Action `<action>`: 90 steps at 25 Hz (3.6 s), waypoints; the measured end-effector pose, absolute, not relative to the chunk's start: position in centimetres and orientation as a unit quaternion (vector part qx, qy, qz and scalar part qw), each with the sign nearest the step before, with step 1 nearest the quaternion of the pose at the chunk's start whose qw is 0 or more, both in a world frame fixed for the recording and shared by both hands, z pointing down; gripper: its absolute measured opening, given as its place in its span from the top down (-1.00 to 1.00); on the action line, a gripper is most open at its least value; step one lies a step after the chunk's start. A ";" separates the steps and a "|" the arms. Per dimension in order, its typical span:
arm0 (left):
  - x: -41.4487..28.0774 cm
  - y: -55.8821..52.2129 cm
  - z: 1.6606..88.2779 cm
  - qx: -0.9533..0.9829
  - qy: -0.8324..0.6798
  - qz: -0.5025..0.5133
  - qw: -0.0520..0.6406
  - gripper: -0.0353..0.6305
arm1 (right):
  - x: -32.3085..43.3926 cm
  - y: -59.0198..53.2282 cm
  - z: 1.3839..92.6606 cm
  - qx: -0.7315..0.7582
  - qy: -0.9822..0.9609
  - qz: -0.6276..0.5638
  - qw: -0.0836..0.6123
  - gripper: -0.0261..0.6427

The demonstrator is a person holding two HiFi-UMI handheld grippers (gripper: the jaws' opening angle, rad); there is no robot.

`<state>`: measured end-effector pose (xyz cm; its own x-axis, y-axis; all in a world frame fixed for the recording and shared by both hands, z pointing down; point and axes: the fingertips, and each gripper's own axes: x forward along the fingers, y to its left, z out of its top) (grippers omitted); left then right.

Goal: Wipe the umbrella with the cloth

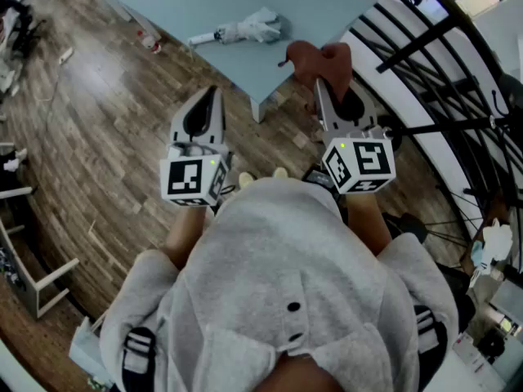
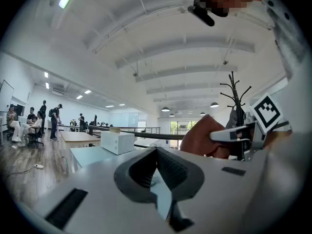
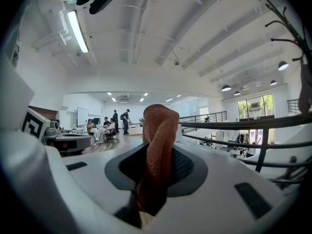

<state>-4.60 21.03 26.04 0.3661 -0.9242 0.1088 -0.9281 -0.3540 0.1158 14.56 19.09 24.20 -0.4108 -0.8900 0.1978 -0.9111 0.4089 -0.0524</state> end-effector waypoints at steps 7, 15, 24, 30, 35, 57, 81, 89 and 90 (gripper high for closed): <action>-6.4 19.0 27.1 0.811 -0.583 0.019 0.043 0.85 | 15.6 16.5 26.1 0.556 -0.826 0.059 0.067 0.61; -9.0 19.4 28.5 0.811 -0.582 0.023 0.053 0.84 | 13.6 16.9 27.2 0.556 -0.825 0.070 0.070 0.60; -13.0 19.3 29.7 0.810 -0.582 0.028 0.058 0.84 | 9.9 16.8 28.1 0.548 -0.826 0.114 0.062 0.60; -13.2 17.8 31.1 0.814 -0.576 0.042 0.066 0.84 | 10.2 15.1 28.8 0.563 -0.816 0.103 0.085 0.60; -12.3 13.9 31.6 0.818 -0.569 0.053 0.060 0.84 | 10.3 11.1 30.1 0.561 -0.816 0.103 0.090 0.60; -4.5 -5.8 39.8 0.829 -0.509 0.225 0.054 0.83 | 16.1 -7.9 35.3 0.519 -0.835 0.143 0.116 0.60; -15.6 -14.4 61.1 0.814 -0.223 0.536 0.036 0.34 | 14.2 -10.1 45.0 0.618 -0.731 0.188 0.219 0.60; -15.4 -13.9 62.2 0.802 -0.193 0.562 0.059 0.39 | 15.1 -11.4 49.3 0.620 -0.713 0.192 0.265 0.60; -15.0 -13.4 62.1 0.801 -0.190 0.563 0.072 0.42 | 15.5 -11.7 49.7 0.621 -0.711 0.190 0.269 0.60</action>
